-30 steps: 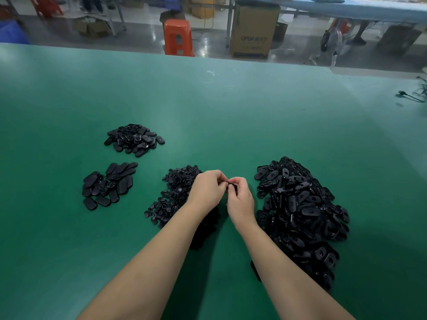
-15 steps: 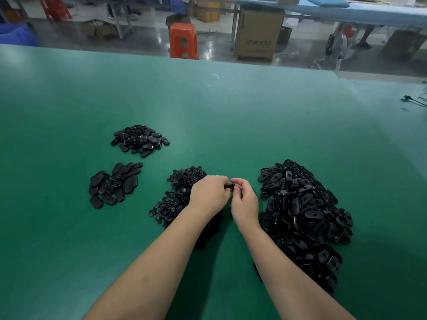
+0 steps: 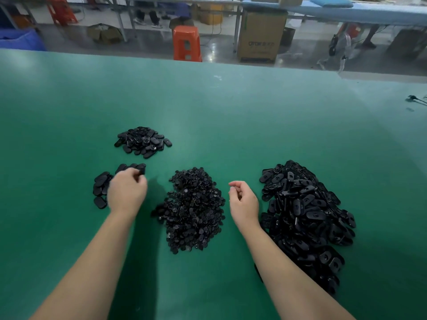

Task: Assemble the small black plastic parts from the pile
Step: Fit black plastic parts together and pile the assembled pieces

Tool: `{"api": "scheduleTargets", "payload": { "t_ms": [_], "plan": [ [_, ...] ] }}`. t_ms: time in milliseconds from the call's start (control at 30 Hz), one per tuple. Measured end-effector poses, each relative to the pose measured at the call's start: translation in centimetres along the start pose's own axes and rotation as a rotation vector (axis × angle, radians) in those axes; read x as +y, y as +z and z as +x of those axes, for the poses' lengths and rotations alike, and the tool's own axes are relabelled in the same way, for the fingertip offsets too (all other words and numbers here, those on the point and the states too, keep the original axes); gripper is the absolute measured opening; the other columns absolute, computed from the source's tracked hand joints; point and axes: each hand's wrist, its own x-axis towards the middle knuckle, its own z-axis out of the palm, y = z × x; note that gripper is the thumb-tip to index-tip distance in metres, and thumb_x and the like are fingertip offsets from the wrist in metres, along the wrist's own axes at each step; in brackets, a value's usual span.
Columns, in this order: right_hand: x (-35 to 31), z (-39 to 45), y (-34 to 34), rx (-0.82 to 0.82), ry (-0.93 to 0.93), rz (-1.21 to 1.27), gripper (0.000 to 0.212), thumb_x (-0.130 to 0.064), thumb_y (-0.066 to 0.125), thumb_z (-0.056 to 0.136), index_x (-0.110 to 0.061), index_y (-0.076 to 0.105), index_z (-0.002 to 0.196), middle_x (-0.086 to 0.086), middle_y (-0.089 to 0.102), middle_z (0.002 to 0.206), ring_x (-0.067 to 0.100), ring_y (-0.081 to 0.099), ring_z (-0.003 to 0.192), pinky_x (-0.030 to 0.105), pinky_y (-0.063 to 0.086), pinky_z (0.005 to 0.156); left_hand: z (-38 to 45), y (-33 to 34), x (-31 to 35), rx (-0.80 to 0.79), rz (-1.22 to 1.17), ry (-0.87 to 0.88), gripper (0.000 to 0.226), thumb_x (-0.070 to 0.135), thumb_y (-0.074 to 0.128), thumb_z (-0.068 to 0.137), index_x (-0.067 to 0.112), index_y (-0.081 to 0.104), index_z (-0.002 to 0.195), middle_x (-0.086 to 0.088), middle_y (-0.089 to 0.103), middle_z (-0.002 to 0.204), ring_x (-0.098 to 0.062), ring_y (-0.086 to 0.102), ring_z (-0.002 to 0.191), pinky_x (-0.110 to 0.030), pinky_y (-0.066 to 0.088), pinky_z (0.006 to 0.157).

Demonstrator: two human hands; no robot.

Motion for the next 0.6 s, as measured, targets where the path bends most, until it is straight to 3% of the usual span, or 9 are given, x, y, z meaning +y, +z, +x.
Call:
{"api": "scheduleTargets", "payload": {
  "t_ms": [100,200,267,400,600],
  "plan": [
    [0.1,0.0,0.0,0.001,-0.003,-0.011,0.013,-0.018,0.053,0.099,-0.026,0.063,0.101,-0.01,0.063,0.082,0.005,0.052,0.067,0.026,0.042,0.065,1.0,-0.9,-2.4,0.052,-0.006,-0.128,0.027,0.014,0.056,0.091,0.01,0.072,0.112,-0.016,0.072,0.101,-0.037,0.063,0.093,-0.038,0.048,0.074],
    [0.1,0.1,0.1,0.0,-0.003,-0.015,0.012,-0.019,0.054,0.099,-0.026,0.063,0.101,-0.01,0.063,0.081,0.005,0.052,0.066,0.025,0.042,0.064,0.8,-0.9,-3.0,0.085,-0.018,-0.184,0.035,0.013,0.054,0.092,0.011,0.066,0.124,-0.016,0.064,0.117,-0.039,0.061,0.1,-0.041,0.048,0.08],
    [0.1,0.0,0.1,0.0,-0.001,-0.022,0.012,-0.019,0.054,0.099,-0.027,0.063,0.1,-0.01,0.064,0.083,0.005,0.053,0.067,0.025,0.042,0.064,0.2,-0.3,-2.6,0.108,-0.076,-0.129,0.036,0.014,0.054,0.093,0.012,0.062,0.129,-0.016,0.057,0.125,-0.036,0.059,0.101,-0.042,0.047,0.086],
    [0.1,0.1,0.2,-0.001,-0.003,-0.056,0.013,-0.018,0.053,0.1,-0.027,0.063,0.101,-0.01,0.064,0.084,0.006,0.054,0.069,0.025,0.043,0.064,-1.8,2.0,-0.8,0.05,-0.167,0.115,0.03,0.014,0.055,0.098,0.009,0.066,0.125,-0.011,0.064,0.119,-0.025,0.06,0.098,-0.035,0.048,0.086],
    [0.0,0.1,0.2,-0.006,-0.015,-0.125,0.015,-0.019,0.052,0.1,-0.028,0.063,0.102,-0.012,0.063,0.084,0.004,0.053,0.067,0.025,0.042,0.064,-4.3,4.9,-0.8,-0.066,-0.12,0.198,0.024,0.021,0.052,0.101,0.014,0.071,0.114,0.001,0.068,0.105,-0.013,0.058,0.085,-0.03,0.047,0.068]
  ]
}}
